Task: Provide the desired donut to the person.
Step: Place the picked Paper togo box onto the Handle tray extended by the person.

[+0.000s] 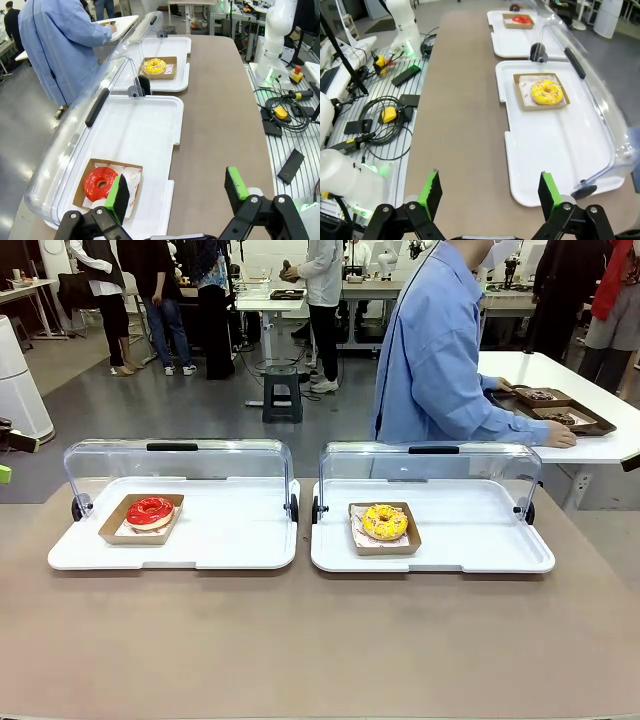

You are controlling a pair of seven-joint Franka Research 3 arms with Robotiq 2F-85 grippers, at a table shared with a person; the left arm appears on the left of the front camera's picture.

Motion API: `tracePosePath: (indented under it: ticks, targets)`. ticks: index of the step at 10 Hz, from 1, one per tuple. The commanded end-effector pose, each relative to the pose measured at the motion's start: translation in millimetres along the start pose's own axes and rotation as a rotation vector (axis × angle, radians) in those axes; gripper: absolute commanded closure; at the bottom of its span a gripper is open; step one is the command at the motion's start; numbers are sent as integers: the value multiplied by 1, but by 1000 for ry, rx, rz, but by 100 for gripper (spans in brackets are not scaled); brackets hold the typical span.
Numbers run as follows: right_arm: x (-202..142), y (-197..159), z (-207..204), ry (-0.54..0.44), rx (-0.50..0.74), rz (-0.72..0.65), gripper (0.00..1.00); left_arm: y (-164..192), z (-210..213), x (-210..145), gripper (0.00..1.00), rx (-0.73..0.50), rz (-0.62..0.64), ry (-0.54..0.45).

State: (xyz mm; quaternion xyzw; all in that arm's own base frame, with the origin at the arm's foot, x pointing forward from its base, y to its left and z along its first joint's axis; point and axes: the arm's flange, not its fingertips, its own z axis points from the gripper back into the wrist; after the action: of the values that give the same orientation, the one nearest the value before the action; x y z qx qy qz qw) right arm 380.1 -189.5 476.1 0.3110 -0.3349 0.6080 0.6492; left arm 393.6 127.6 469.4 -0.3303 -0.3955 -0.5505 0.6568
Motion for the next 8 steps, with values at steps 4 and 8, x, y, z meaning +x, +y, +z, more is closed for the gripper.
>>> tracePosePath:
  ticks: [4, 8]
  targets:
    - [3, 4, -5, -30, -39, 36, 0, -1, 1, 0, 0, -1, -5, -6]
    - [3, 0, 1, -10, -16, 9, 0, -1, 1, 0, 0, -1, -5, -6]
